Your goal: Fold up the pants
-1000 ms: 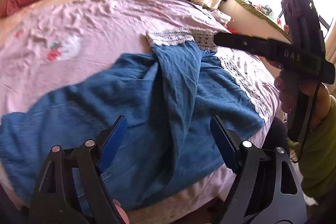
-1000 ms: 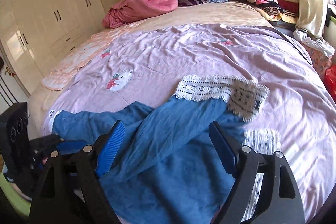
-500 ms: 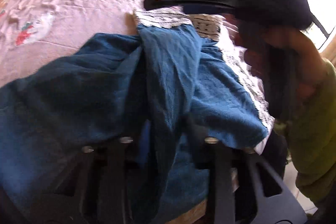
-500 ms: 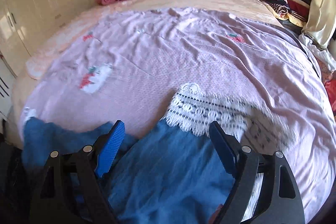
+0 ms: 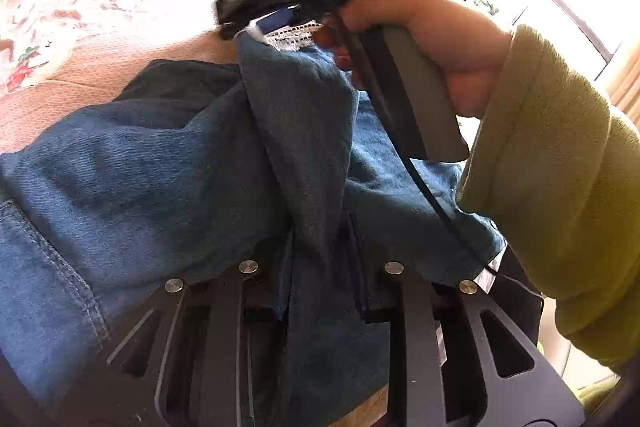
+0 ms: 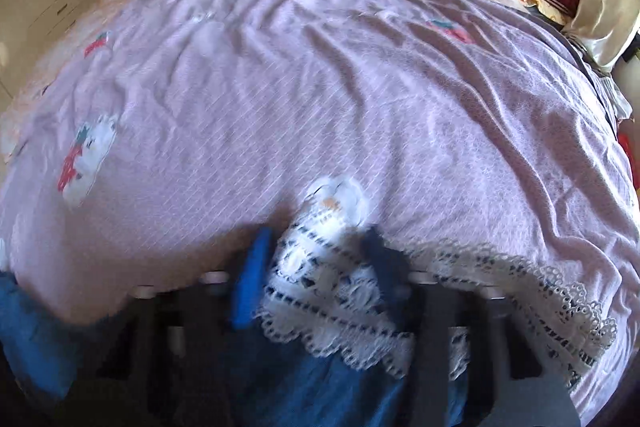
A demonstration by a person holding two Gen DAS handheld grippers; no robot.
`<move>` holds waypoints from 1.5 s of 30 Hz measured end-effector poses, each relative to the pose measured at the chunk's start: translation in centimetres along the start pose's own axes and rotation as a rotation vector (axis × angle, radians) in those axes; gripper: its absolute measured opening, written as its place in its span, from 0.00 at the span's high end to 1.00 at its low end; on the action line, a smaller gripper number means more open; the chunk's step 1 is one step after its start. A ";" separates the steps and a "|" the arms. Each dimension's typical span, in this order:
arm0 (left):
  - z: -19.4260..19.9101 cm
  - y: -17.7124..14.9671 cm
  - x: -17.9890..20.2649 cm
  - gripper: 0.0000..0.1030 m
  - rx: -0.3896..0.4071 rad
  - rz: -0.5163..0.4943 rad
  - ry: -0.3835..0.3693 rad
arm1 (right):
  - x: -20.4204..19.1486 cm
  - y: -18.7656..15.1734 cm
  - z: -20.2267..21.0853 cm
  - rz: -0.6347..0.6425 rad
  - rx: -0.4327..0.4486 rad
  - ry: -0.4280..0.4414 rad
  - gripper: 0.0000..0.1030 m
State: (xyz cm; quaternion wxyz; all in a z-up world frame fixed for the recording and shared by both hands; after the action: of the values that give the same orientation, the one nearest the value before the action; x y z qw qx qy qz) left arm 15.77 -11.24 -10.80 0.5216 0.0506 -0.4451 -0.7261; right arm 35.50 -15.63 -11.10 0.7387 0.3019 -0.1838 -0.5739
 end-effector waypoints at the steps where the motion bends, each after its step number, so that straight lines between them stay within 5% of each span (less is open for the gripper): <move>1: 0.0 0.1 0.0 0.84 0.004 0.000 0.004 | 0.3 0.1 0.5 -0.031 0.010 0.031 0.91; 5: 0.0 0.7 -0.5 0.83 0.011 0.028 0.000 | 1.7 0.5 4.4 -0.096 0.096 0.093 0.92; 8: 0.4 1.5 -1.0 0.63 0.028 0.078 -0.032 | 2.8 0.7 7.4 -0.161 0.150 0.150 0.92; 13: 0.9 2.2 -0.9 0.63 0.042 0.053 -0.011 | 5.6 1.0 13.2 -0.249 0.265 0.179 0.92; 15: 1.1 2.1 -0.9 0.85 0.043 0.051 -0.012 | 6.7 0.9 15.3 -0.287 0.302 0.186 0.92; 18: 1.4 1.9 -0.6 0.99 0.044 0.025 -0.006 | 8.1 0.4 17.7 -0.316 0.336 0.183 0.92; 27: 4.5 2.9 0.3 1.00 0.124 -0.090 0.028 | 10.7 -4.7 24.3 -0.423 0.403 0.213 0.92; 35: 5.3 0.3 1.7 1.00 0.082 -0.161 0.017 | 11.5 -14.1 26.6 -0.494 0.303 0.174 0.92; 45: 5.9 -3.2 4.3 1.00 0.035 -0.289 0.025 | 11.9 -21.2 26.7 -0.539 0.211 0.144 0.92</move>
State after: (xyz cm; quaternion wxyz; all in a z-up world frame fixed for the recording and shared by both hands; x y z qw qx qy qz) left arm 8.38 -10.94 -7.82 0.4160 0.1322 -0.4394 -0.7851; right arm 6.65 -36.68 -5.84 0.5355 0.4551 -0.1027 -0.7040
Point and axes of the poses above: each gripper's, at about its wrist camera, not at the fingertips, and z roughly against the way its jaws point, x to its right, y to its top, the point moved 6 cm from there along -z, roughly the way its jaws point, and after that the axes turned 12 degrees about x, right-handed, at the moved point
